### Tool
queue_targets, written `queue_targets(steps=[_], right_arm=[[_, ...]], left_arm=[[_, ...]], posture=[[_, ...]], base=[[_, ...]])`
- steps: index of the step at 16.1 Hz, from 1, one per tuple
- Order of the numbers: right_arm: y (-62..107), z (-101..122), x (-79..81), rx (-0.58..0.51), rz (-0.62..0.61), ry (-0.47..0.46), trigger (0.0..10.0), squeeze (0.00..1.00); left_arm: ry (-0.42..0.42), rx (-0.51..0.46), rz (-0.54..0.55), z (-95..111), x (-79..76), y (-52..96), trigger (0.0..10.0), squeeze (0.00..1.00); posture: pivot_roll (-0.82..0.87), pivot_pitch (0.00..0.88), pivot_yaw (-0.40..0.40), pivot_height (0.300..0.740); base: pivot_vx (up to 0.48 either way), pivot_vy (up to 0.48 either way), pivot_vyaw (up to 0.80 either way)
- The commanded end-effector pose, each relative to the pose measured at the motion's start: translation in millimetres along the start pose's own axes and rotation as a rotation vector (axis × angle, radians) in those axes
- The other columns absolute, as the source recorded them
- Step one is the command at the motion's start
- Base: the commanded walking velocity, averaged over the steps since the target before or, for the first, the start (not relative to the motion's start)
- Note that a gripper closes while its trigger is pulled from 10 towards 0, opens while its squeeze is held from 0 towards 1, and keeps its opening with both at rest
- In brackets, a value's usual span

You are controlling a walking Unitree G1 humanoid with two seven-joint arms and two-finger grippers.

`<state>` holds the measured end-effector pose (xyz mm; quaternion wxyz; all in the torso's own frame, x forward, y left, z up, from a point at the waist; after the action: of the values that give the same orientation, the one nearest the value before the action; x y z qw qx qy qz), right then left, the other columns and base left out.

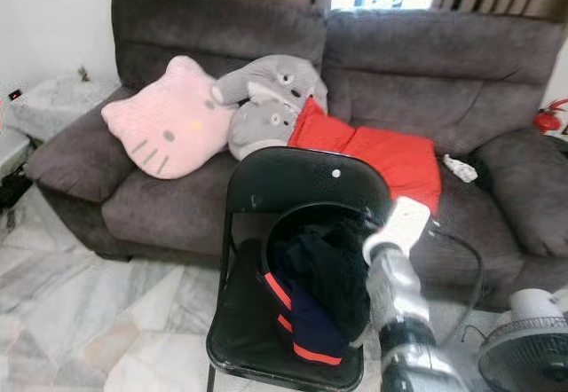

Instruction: Hang hanger

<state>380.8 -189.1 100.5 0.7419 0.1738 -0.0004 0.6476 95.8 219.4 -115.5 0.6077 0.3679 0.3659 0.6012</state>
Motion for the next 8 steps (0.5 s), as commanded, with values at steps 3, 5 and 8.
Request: queue_targets(steps=[3, 5, 8], right_arm=[[-6.2, 12, 7.3, 0.012, 0.026, -0.008, 3.1, 0.0], [-8.6, 15, 15.0, 0.029, 0.055, 0.01, 10.0, 0.0], [-8.0, 6, 27.9, 0.081, 0.131, 0.029, 10.0, 0.0]], left_arm=[[-0.004, 0.03, 0.003, -7, 0.6, 1.3, 10.0, 0.0], [-0.006, 0.032, 0.002, -7, 0.7, 1.3, 10.0, 0.0], [-0.007, 0.035, -0.001, -7, 0.5, 1.2, 10.0, 0.0]], posture=[[0.03, 0.01, -0.016, 0.74], [0.03, 0.011, -0.014, 0.74], [0.03, 0.014, -0.013, 0.74]], base=[[0.0, 0.0, 0.0], [0.0, 0.0, 0.0], [0.0, 0.0, 0.0]])
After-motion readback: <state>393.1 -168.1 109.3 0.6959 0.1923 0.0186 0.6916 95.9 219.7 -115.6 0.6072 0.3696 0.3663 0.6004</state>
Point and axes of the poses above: a point about 5 cm out from each wrist's last joint towards the gripper, its own y axis pointing back from the gripper into the wrist, its own z axis along the axis of the wrist's last joint, x = y × z, the point moved 1 cm from there along -y, pointing out of the wrist towards the gripper, and after that the axes turned 6 degrees about y, right-handed, at the moved point
